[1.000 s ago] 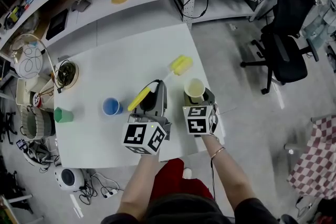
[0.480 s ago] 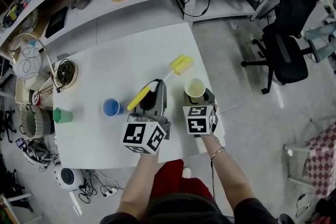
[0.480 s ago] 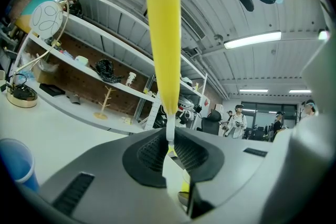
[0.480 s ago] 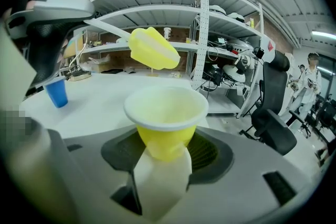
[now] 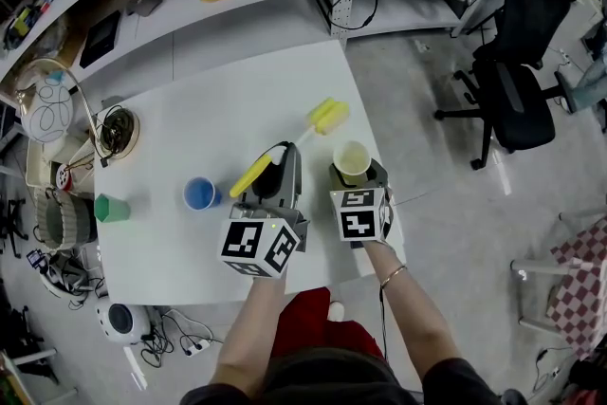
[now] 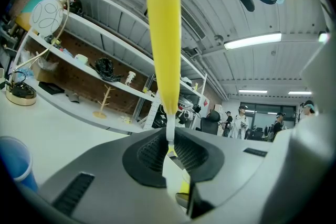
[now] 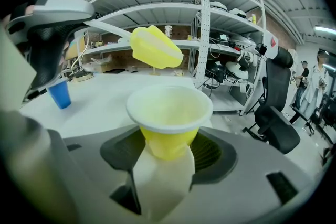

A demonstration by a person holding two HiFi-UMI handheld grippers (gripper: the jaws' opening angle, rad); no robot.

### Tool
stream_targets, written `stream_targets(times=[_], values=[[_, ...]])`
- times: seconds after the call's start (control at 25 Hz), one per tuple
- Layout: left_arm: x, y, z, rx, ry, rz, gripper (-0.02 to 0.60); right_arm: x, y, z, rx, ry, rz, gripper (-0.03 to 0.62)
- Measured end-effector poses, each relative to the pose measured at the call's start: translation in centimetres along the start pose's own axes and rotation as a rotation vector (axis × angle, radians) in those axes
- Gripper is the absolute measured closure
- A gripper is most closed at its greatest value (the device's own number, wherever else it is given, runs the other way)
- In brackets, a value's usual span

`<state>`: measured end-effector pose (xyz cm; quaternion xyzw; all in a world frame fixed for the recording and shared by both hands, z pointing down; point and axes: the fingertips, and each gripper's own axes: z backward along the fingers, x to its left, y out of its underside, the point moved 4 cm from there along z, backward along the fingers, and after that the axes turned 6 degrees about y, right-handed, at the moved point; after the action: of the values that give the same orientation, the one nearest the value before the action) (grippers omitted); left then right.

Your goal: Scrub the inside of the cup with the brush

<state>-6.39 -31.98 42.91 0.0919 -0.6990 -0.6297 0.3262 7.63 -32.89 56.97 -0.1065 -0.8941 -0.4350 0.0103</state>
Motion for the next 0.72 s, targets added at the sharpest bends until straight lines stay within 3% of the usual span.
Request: stream_targets(times=[0.72], values=[[-0.5, -0.2, 1.2, -0.015, -0.001, -0.012, 0.538, -0.3, 0.9, 0.7, -0.029, 0.037, -0.08, 0.296]])
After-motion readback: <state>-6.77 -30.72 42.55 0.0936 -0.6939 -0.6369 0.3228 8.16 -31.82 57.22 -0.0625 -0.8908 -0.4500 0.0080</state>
